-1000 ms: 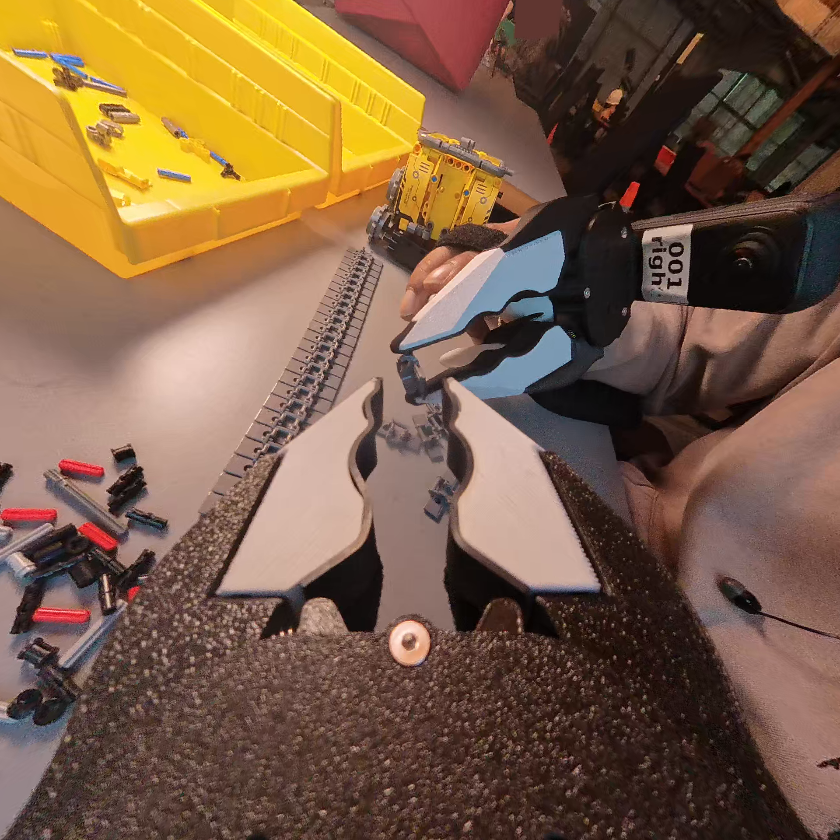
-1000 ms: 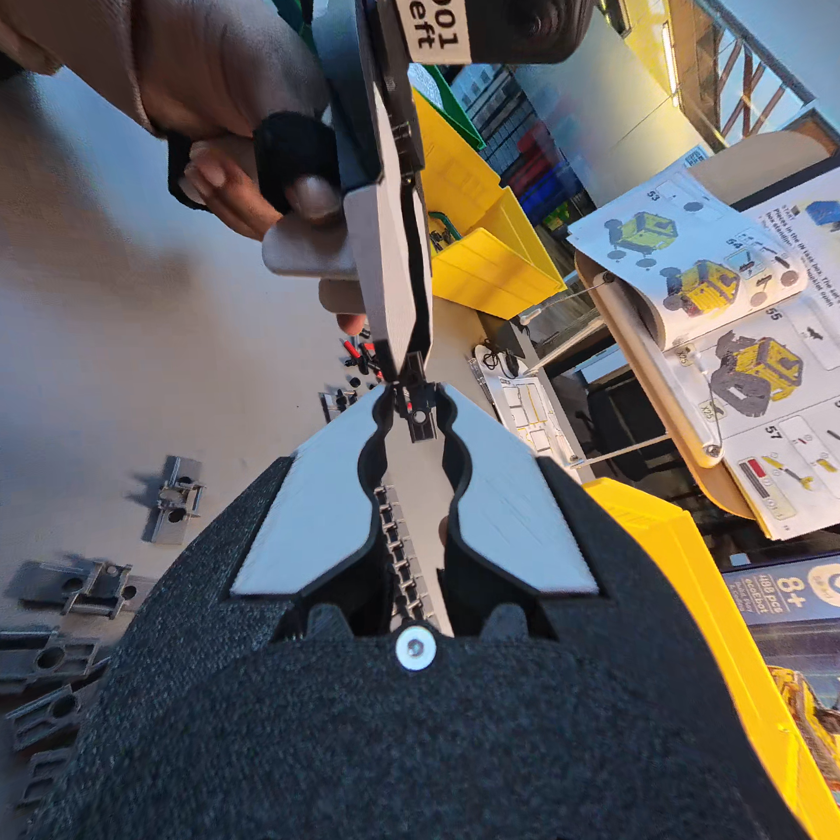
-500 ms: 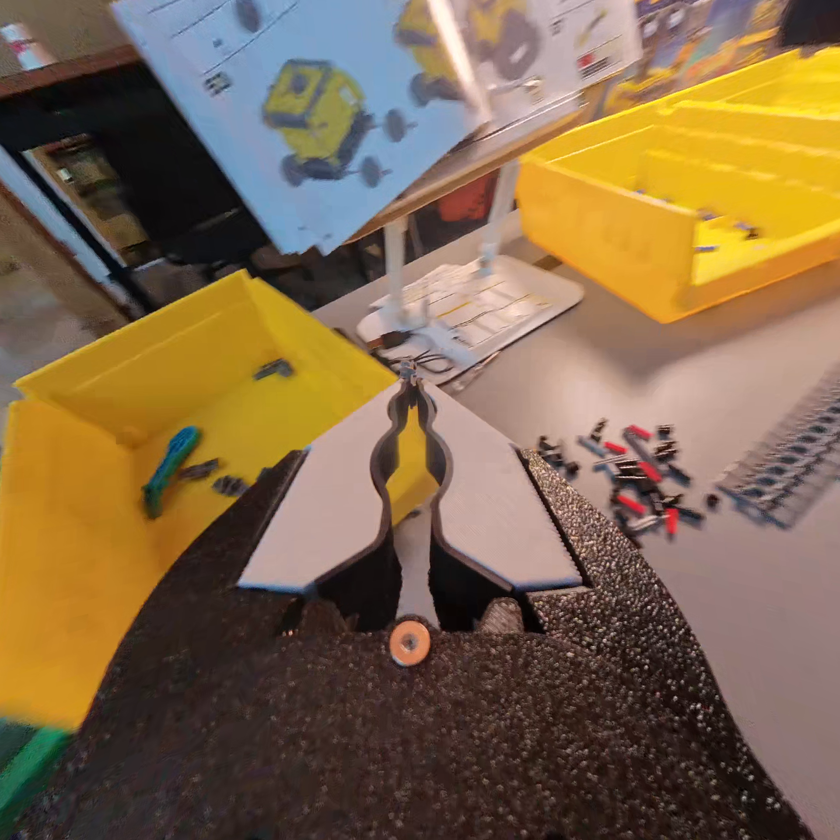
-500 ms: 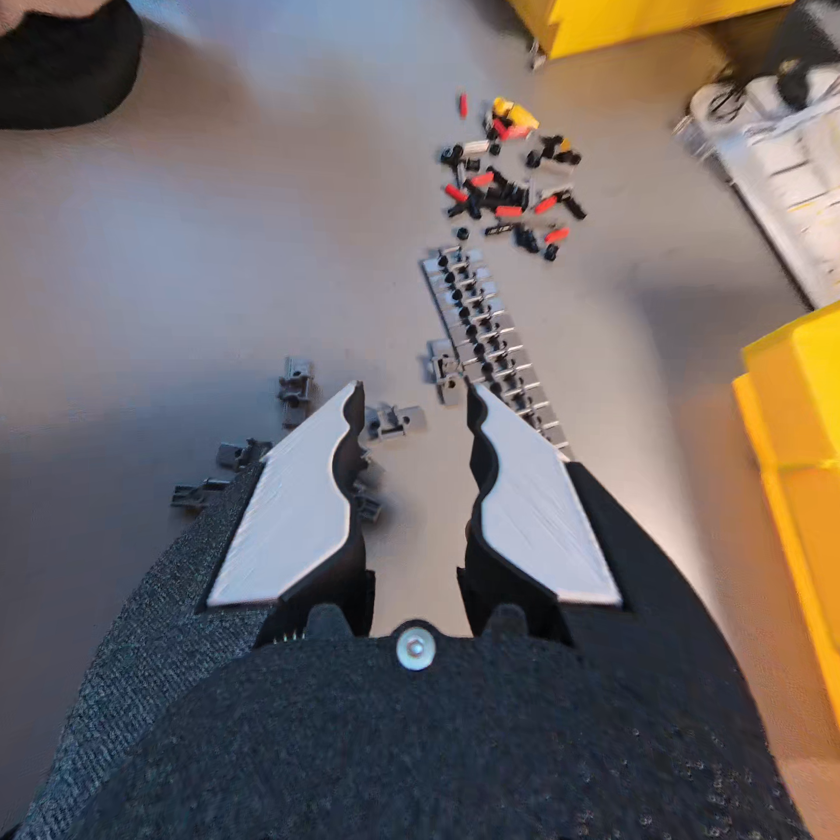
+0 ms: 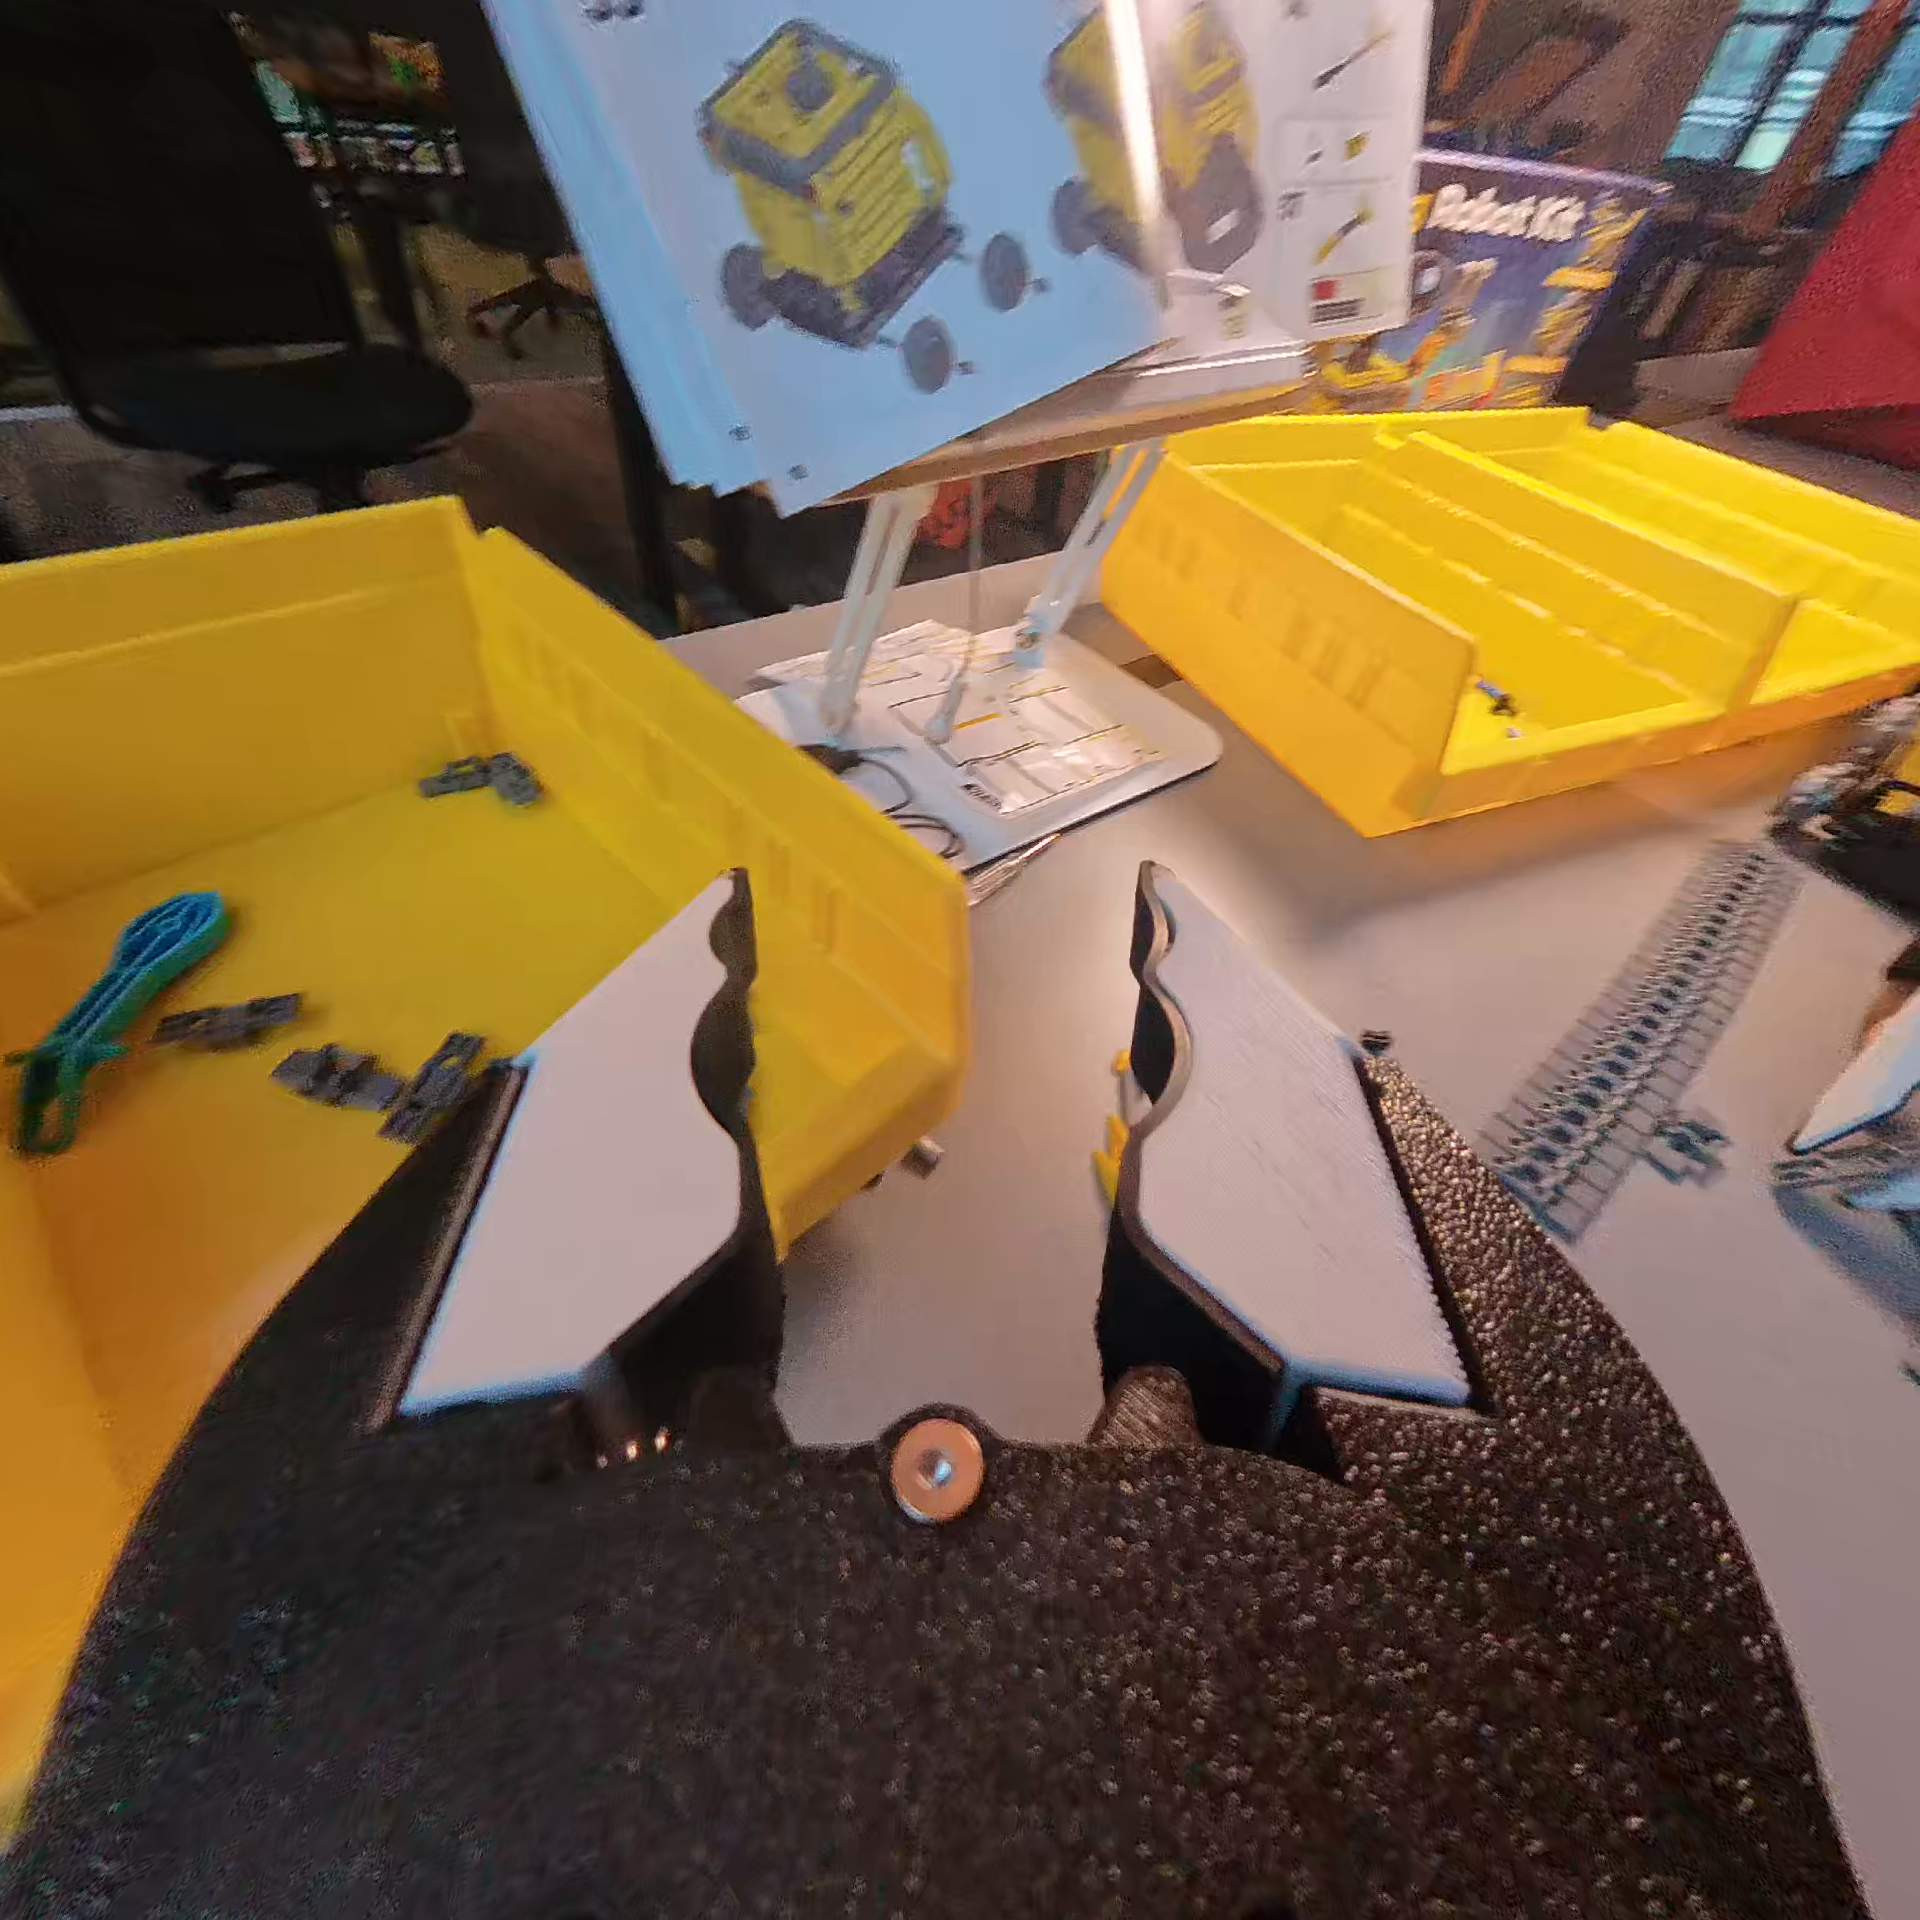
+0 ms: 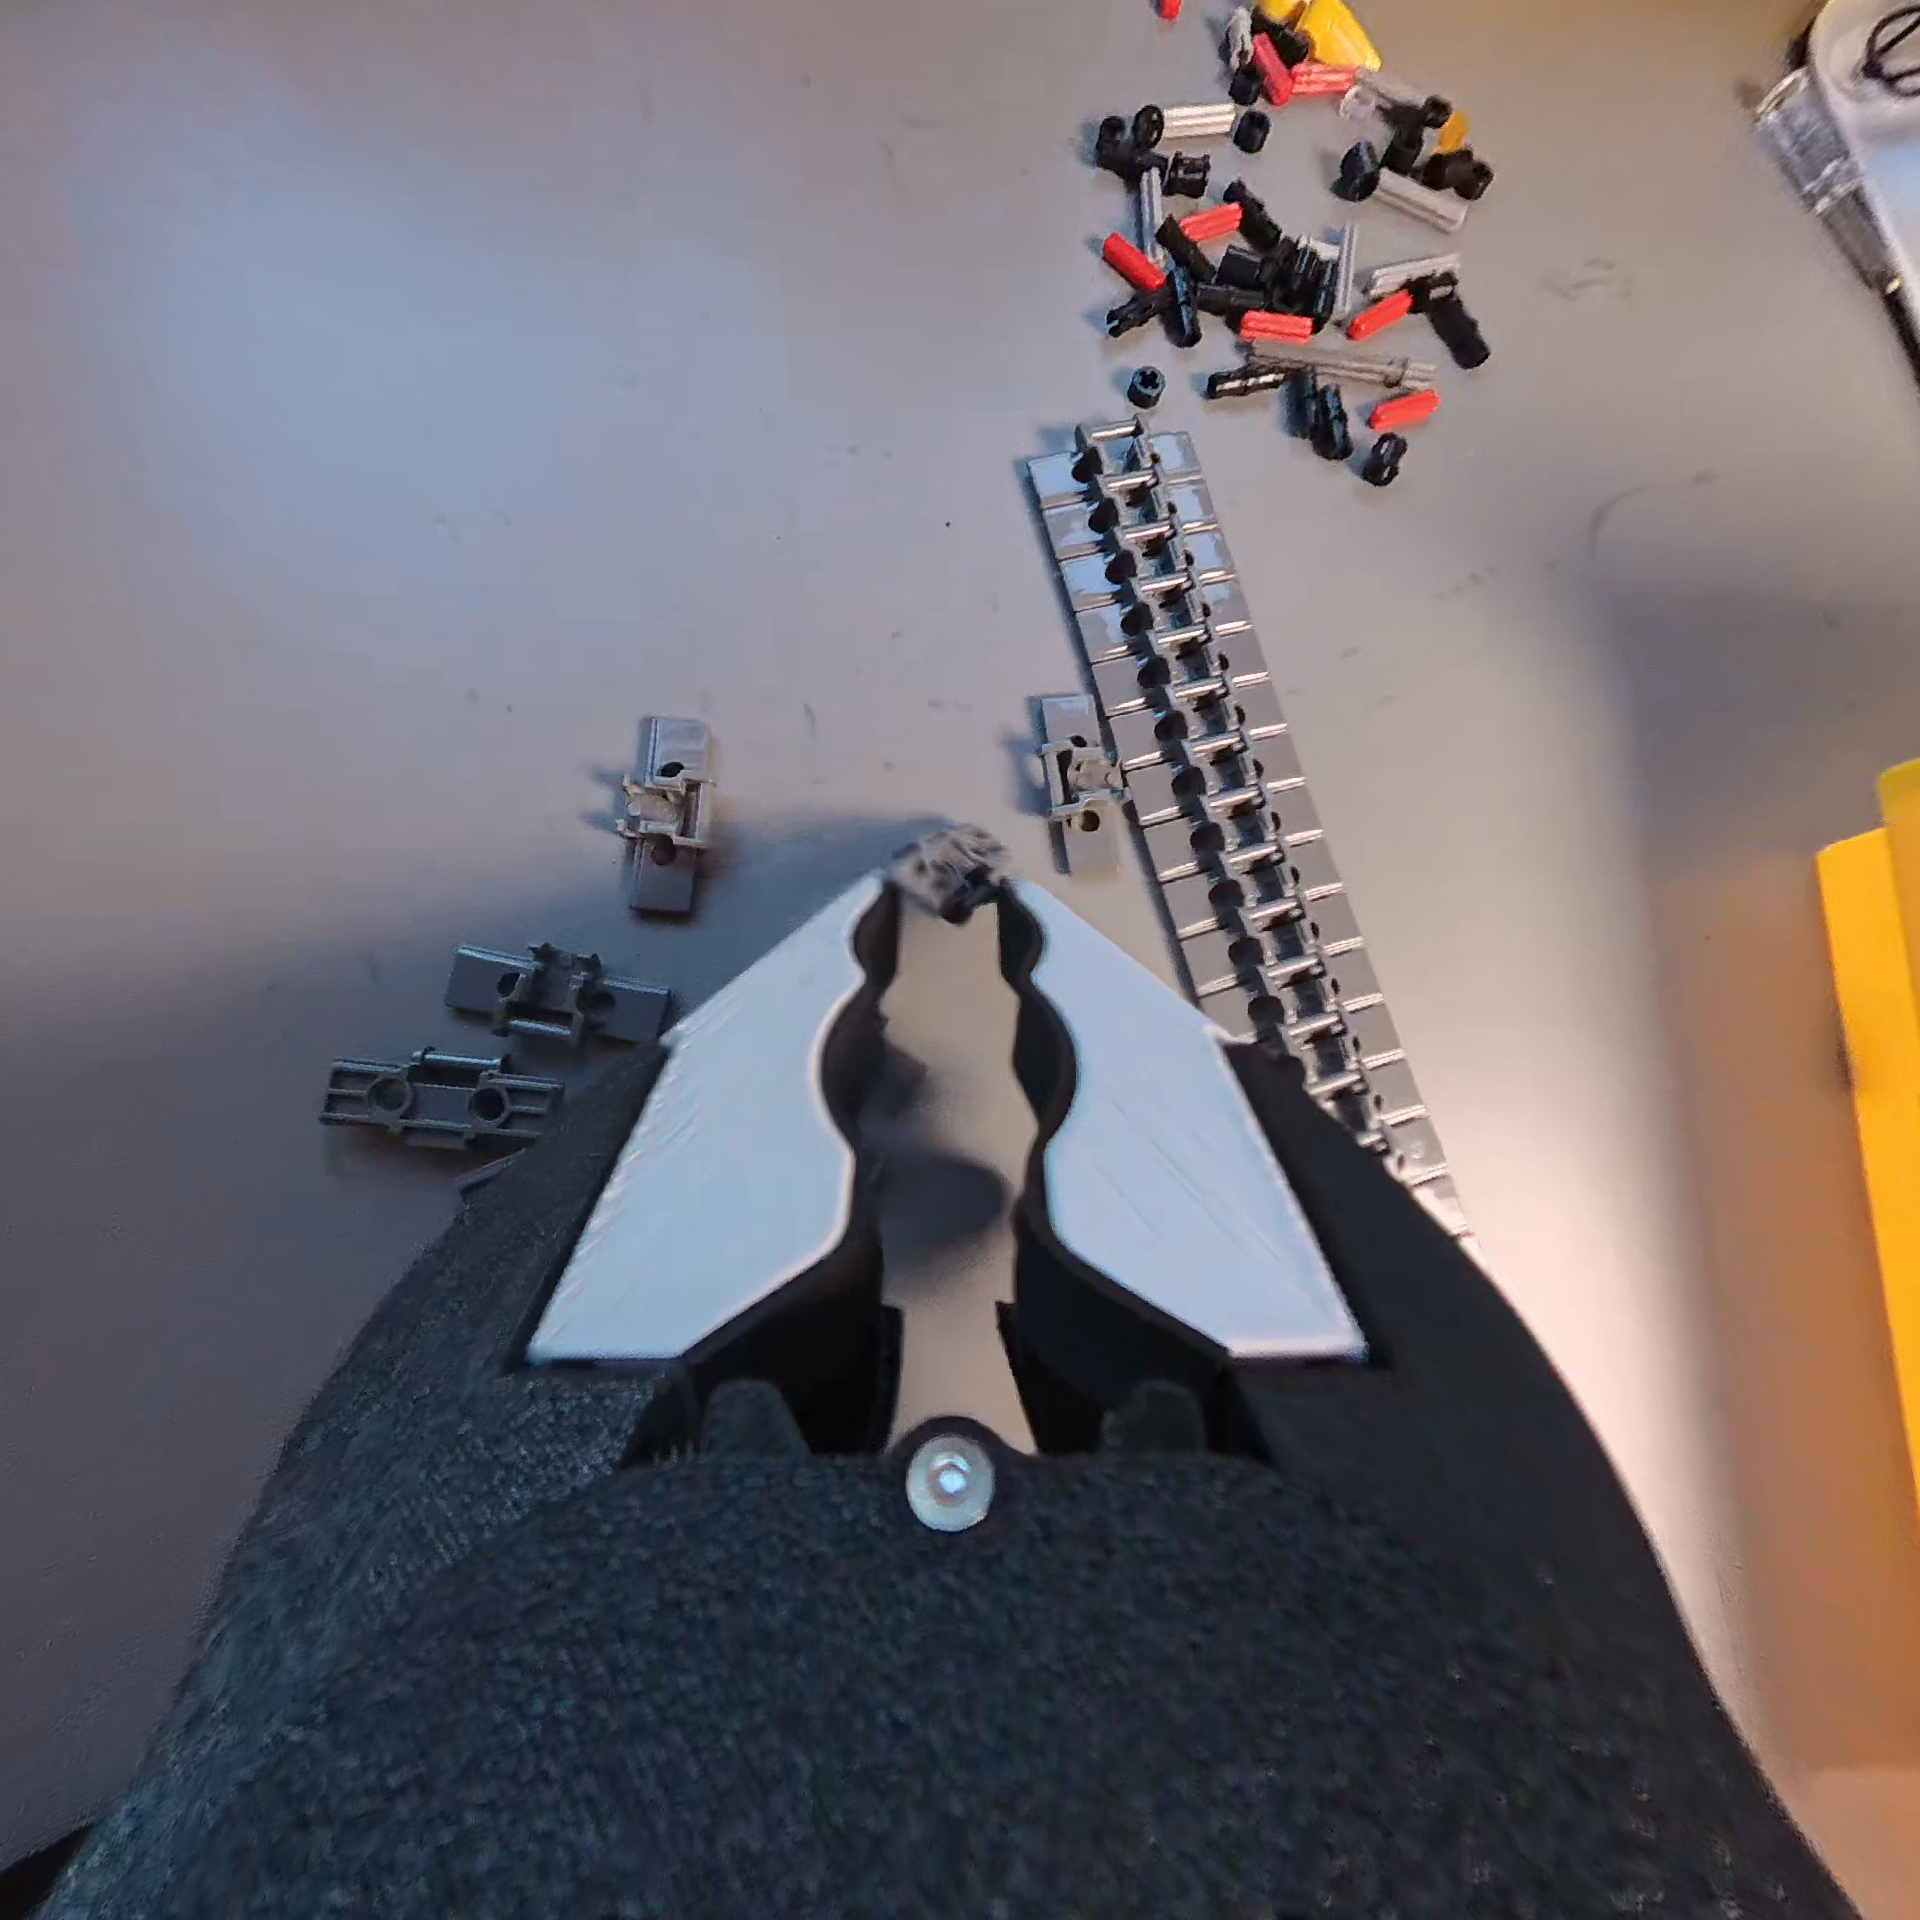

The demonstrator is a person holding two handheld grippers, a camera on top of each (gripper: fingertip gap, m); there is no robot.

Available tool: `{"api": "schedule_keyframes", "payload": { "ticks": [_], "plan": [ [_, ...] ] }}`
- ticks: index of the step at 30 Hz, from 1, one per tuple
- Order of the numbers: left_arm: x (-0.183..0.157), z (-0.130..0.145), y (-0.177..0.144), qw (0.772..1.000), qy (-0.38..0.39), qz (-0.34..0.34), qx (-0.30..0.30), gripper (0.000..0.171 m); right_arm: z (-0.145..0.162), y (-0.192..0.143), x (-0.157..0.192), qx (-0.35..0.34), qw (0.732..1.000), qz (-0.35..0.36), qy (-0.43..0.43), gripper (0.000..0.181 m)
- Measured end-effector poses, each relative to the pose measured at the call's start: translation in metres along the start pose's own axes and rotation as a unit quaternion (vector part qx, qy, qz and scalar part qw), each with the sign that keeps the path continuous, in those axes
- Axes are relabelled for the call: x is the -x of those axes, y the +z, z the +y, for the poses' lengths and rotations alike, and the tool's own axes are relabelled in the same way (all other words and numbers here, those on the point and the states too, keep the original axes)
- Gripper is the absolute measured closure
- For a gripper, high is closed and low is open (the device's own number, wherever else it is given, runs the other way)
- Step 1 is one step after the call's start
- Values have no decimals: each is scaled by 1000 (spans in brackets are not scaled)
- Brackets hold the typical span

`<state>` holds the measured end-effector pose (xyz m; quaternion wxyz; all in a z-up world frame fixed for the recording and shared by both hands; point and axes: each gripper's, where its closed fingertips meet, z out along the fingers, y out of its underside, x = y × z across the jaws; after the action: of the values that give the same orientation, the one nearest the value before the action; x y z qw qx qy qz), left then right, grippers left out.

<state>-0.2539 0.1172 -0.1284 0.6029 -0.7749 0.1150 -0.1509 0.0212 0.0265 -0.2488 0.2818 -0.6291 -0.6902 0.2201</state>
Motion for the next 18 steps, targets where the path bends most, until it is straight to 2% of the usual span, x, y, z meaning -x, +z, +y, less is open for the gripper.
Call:
{"api": "schedule_keyframes", "payload": {
  "ticks": [1,4,6,8,11,14,18],
  "plan": [
    [-16,-4,0,1000,5,26,-8,96,-5,-2,-3,-16,1000,12,-9,179],
    [-77,-1,0,992,20,126,2,96,-31,-12,-10,-89,994,49,-33,181],
    [-129,13,-2,975,35,218,28,108,-45,-17,-7,-125,990,54,-41,181],
    [-169,37,-4,955,61,283,73,115,-46,-15,-7,-123,989,62,-44,181],
    [-194,74,4,935,107,304,146,117,-36,-7,-7,-100,992,59,-42,181],
    [-208,103,10,919,135,314,197,117,-32,2,-6,-84,995,50,-22,168],
    [-221,122,14,905,186,313,222,121,-30,17,-10,-55,998,41,1,163]
  ]
}}
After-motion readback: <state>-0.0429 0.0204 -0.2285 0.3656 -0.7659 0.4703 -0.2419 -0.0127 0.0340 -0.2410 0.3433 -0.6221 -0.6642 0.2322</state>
